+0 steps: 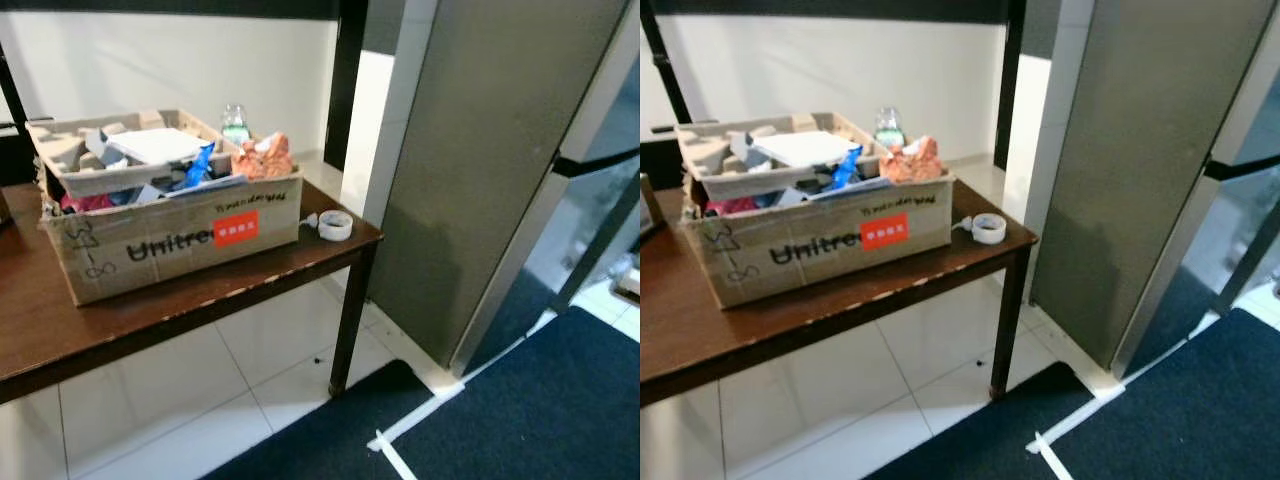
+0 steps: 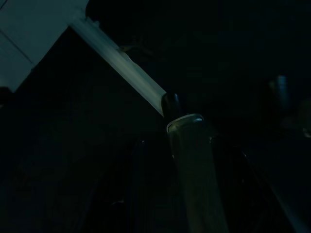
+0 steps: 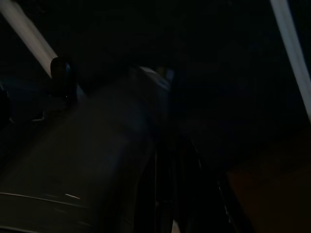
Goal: Picking trash to rubbish bin
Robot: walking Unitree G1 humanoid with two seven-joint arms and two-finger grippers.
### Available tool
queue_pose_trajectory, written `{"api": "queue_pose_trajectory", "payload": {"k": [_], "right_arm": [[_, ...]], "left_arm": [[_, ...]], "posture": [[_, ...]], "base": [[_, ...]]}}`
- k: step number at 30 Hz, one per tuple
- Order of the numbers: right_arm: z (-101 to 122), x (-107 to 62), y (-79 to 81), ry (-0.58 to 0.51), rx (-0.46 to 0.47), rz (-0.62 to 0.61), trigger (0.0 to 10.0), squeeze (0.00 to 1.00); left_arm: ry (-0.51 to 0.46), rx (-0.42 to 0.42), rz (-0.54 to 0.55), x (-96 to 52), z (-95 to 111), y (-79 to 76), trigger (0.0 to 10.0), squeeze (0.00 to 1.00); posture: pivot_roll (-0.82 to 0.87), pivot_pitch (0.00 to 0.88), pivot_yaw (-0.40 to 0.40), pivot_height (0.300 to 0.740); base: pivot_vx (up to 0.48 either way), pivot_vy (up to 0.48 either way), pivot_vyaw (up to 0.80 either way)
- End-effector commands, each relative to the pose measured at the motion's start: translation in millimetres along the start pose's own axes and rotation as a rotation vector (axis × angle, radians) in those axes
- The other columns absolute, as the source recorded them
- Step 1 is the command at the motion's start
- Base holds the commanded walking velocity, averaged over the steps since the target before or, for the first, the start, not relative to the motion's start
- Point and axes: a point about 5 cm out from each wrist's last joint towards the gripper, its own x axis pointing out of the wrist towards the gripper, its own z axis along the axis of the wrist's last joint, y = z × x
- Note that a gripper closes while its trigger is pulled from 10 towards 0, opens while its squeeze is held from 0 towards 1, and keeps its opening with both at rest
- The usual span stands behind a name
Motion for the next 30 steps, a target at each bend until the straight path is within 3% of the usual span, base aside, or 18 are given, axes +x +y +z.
{"api": "queue_pose_trajectory", "payload": {"k": [1,15,20,26,27,30], "right_arm": [[-9.0,-1.4,-4.9,0.032,0.011,-0.013,10.0,0.00],[-7.5,-1.2,-4.2,0.029,0.011,-0.013,10.0,0.00],[-8.6,-1.3,-3.8,0.032,0.006,-0.012,10.0,0.00],[-8.2,-1.3,-4.1,0.031,0.004,-0.014,10.0,0.00],[-8.1,-1.3,-4.3,0.030,0.004,-0.014,10.0,0.00],[-8.0,-1.4,-4.4,0.030,0.004,-0.014,10.0,0.00]], "left_arm": [[0.039,-0.004,-0.007,-1.4,-11.9,-2.2,10.0,0.00],[0.021,0.001,-0.020,-0.4,-6.1,-5.2,10.0,0.00],[-0.004,0.051,-0.047,0.1,-2.1,-9.4,10.0,0.00],[-0.013,-0.012,-0.039,0.7,1.9,-9.3,10.0,0.00],[-0.024,-0.067,-0.049,1.0,4.5,-10.0,10.0,0.00],[-0.049,-0.092,-0.056,1.1,8.5,-10.4,10.0,0.00]], "posture": [[-0.08,0.137,-0.013,0.740],[-0.08,0.137,-0.013,0.740],[-0.08,0.138,-0.014,0.740],[-0.08,0.136,-0.012,0.740],[-0.08,0.134,-0.012,0.740],[-0.08,0.134,-0.012,0.740]], "base": [[0.000,-0.435,0.00],[0.000,-0.435,0.00],[0.000,-0.423,0.00],[0.000,-0.394,0.00],[0.000,0.000,0.00],[0.000,0.480,0.00]]}}
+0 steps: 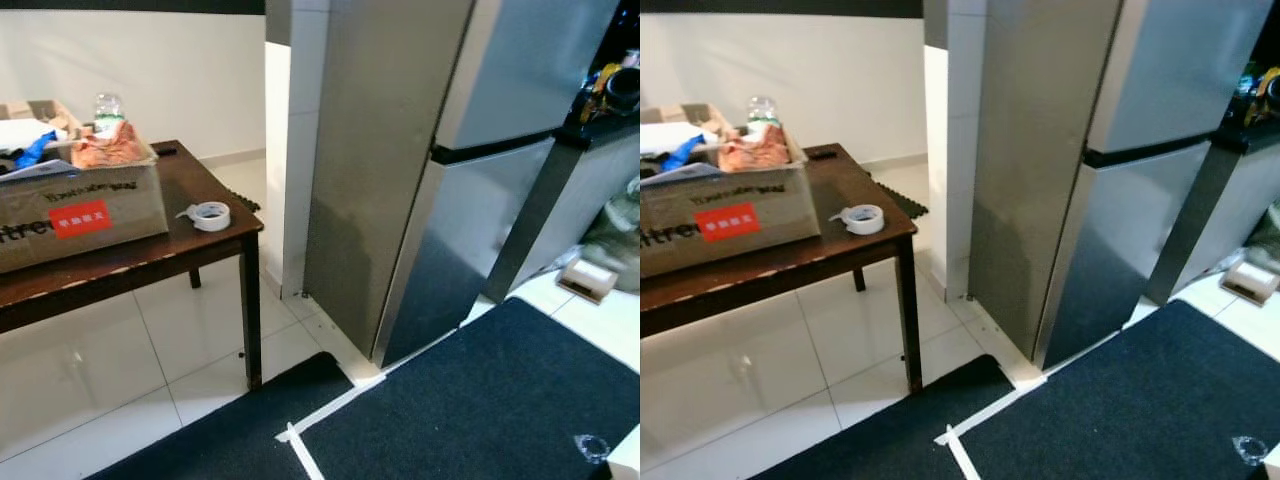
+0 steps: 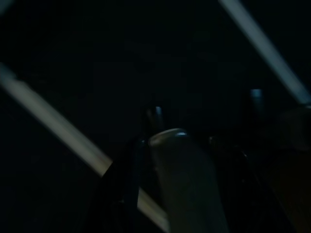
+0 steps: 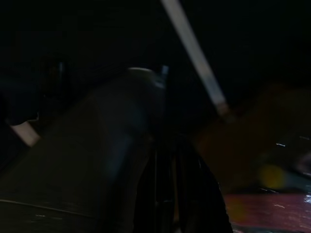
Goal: Picking trash to rubbish bin
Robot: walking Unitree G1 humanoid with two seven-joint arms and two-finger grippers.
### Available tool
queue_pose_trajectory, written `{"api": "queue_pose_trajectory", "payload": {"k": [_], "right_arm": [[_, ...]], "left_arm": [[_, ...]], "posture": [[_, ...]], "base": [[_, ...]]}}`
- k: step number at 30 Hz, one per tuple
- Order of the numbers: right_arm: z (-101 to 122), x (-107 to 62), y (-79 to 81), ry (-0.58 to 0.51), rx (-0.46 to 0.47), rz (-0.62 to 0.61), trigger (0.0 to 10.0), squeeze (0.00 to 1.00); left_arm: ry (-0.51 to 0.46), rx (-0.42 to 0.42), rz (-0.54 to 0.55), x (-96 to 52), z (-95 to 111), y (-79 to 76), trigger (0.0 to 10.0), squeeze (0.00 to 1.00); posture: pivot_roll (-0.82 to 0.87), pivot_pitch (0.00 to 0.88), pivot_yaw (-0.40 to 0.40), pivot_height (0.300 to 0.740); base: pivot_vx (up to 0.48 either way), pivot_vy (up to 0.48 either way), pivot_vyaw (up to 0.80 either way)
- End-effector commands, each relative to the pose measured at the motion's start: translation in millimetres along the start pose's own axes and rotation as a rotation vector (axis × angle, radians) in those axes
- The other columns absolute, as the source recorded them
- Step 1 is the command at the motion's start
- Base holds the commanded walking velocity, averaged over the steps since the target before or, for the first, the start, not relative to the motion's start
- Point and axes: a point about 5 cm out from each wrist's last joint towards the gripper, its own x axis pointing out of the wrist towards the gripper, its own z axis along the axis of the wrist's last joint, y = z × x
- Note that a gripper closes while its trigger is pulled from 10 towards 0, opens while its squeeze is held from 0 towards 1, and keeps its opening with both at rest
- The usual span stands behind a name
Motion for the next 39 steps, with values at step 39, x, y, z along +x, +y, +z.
{"api": "queue_pose_trajectory", "payload": {"k": [39], "right_arm": [[-4.8,0.0,4.2,0.003,0.002,0.023,10.0,0.00]], "left_arm": [[-0.078,0.006,0.043,-0.9,9.4,3.4,10.0,0.00]], "posture": [[-0.08,0.133,-0.013,0.740]], "base": [[0.000,0.086,0.00]]}}
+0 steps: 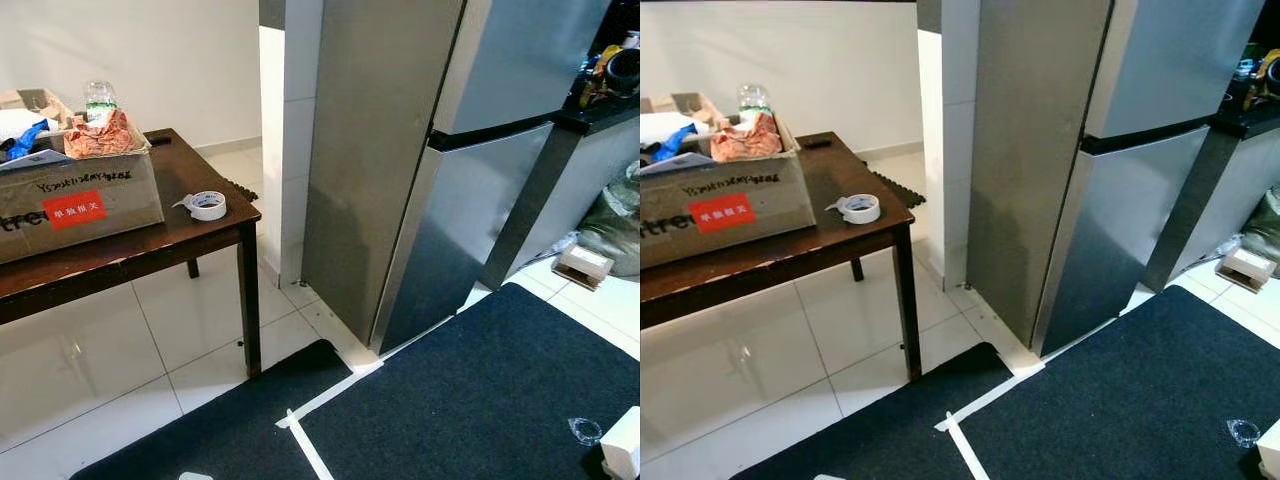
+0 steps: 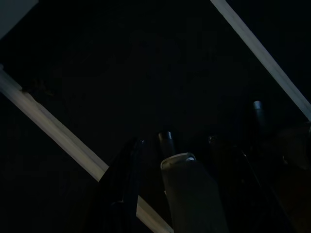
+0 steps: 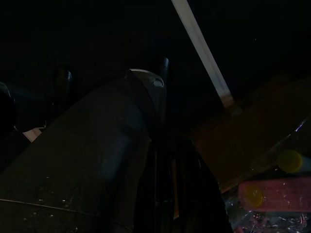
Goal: Picking trash to rubbish bin
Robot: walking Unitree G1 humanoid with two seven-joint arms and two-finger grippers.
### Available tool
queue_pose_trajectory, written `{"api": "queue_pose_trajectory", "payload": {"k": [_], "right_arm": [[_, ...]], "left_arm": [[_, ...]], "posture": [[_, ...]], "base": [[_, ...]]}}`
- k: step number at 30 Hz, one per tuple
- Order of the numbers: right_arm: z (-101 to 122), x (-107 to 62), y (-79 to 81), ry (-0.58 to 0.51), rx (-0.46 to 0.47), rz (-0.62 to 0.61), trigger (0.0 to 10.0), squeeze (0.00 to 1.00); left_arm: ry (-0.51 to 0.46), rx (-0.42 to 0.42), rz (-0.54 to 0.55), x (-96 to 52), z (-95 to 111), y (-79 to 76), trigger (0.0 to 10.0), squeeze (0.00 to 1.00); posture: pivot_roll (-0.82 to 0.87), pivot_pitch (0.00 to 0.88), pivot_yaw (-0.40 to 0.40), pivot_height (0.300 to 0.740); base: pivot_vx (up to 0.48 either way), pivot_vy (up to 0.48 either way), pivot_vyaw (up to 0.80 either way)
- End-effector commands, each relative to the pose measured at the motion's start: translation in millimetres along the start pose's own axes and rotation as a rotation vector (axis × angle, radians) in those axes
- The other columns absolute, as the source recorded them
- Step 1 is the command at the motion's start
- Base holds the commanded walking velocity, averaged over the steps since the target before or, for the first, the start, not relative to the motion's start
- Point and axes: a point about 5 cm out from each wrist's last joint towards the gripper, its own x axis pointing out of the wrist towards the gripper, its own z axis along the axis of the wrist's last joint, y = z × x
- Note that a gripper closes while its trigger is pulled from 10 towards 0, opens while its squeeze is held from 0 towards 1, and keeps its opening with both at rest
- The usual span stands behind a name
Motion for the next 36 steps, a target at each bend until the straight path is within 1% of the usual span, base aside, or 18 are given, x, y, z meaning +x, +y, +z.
{"api": "queue_pose_trajectory", "payload": {"k": [1,4,9,25,33,36], "right_arm": [[-8.2,-0.9,-0.5,0.023,0.005,0.000,10.0,0.00],[-7.9,-0.8,-0.3,0.023,-0.001,0.001,10.0,0.00],[-6.8,-0.4,1.2,0.022,-0.008,0.008,10.0,0.00],[-5.2,-0.2,1.5,0.018,-0.015,0.009,10.0,0.00],[-5.2,0.2,5.2,0.014,-0.045,0.029,10.0,0.00],[-5.7,0.2,5.7,0.019,-0.055,0.032,10.0,0.00]], "left_arm": [[0.012,-0.006,-0.002,-1.2,-5.3,-0.5,10.0,0.00],[0.010,-0.005,-0.002,-1.2,-4.9,-0.3,10.0,0.00],[0.001,-0.012,-0.001,-0.9,-3.0,0.5,10.0,0.00],[-0.010,-0.019,0.003,-0.7,-1.3,2.1,10.0,0.00],[-0.011,-0.021,0.006,-0.7,-1.1,3.2,10.0,0.00],[-0.010,-0.021,0.007,-0.6,-0.9,3.4,10.0,0.00]], "posture": [[-0.08,0.133,-0.013,0.740],[-0.08,0.132,-0.012,0.740],[-0.08,0.132,-0.009,0.740],[-0.08,0.128,-0.011,0.740],[-0.07,0.127,-0.010,0.740],[-0.07,0.126,-0.009,0.740]], "base": [[0.000,0.000,0.00],[0.000,0.000,0.00],[0.275,0.000,0.00],[0.406,0.000,0.00],[0.407,0.000,0.00],[0.405,0.000,0.56]]}}
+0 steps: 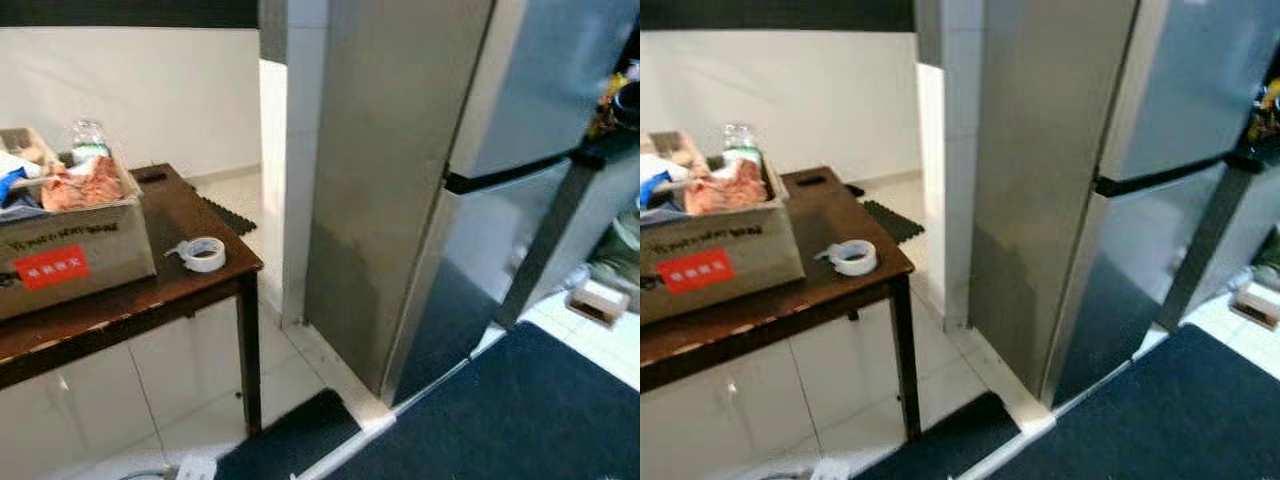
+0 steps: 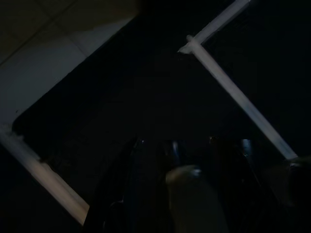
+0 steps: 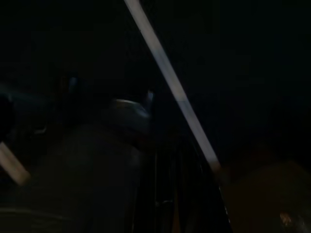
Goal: Picking trash to rubbish bin
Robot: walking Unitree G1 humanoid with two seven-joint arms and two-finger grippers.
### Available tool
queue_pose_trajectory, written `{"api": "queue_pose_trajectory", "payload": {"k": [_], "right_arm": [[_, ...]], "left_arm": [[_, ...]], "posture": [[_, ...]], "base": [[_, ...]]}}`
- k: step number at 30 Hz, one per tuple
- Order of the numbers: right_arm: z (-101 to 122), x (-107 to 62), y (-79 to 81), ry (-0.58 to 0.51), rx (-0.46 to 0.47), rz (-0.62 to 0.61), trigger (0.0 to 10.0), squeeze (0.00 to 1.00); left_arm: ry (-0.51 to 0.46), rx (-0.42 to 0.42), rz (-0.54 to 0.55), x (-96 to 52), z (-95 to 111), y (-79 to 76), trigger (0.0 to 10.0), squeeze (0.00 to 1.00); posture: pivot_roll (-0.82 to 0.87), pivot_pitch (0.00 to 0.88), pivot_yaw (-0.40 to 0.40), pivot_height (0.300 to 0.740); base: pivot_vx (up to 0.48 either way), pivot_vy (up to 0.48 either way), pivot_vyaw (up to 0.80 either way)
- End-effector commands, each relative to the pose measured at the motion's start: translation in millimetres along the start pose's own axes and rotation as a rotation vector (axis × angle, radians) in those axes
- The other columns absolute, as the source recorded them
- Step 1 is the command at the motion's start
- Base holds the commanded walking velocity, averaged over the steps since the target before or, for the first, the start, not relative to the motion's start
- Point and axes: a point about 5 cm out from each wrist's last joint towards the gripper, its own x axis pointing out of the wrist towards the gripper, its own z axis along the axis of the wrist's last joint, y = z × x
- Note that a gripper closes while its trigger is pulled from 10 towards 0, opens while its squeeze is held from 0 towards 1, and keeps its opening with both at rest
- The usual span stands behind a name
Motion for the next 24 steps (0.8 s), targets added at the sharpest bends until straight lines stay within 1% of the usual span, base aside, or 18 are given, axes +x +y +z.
{"api": "queue_pose_trajectory", "payload": {"k": [1,21,24], "right_arm": [[-8.9,0.0,5.4,0.035,-0.014,0.022,10.0,0.00],[-10.5,-0.2,5.0,0.041,-0.040,0.028,10.0,0.00],[-12.2,-0.4,4.9,0.049,-0.056,0.032,10.0,0.00]], "left_arm": [[0.026,0.002,0.006,-1.4,-6.0,2.5,10.0,0.00],[0.030,-0.003,0.009,-1.5,-7.5,2.5,10.0,0.00],[0.031,-0.005,0.010,-1.7,-7.9,2.5,10.0,0.00]], "posture": [[-0.07,0.126,-0.009,0.740],[-0.07,0.123,-0.013,0.740],[-0.07,0.125,-0.015,0.740]], "base": [[0.405,0.000,0.80],[0.400,0.000,0.80],[0.387,0.000,0.80]]}}
